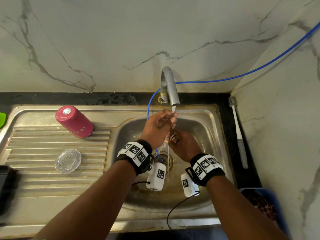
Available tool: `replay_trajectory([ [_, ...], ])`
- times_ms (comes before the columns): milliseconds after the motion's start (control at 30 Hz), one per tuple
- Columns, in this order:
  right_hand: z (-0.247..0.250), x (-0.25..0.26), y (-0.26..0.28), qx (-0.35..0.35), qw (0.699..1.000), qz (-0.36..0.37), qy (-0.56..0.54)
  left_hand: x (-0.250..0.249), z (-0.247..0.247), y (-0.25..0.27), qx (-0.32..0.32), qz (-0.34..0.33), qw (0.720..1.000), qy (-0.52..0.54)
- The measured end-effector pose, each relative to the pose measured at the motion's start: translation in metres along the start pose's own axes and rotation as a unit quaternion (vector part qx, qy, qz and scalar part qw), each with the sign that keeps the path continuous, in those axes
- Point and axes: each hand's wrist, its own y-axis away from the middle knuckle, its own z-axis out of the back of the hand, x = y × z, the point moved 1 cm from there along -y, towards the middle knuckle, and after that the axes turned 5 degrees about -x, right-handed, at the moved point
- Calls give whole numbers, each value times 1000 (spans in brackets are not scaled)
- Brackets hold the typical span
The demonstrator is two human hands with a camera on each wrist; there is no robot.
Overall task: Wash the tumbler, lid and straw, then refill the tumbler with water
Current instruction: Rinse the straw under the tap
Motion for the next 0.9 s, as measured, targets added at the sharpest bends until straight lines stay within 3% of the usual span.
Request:
replay_trajectory([
  [900,4,5,2,8,999,-34,-39,6,5,-9,-20,-19,1000,-11],
])
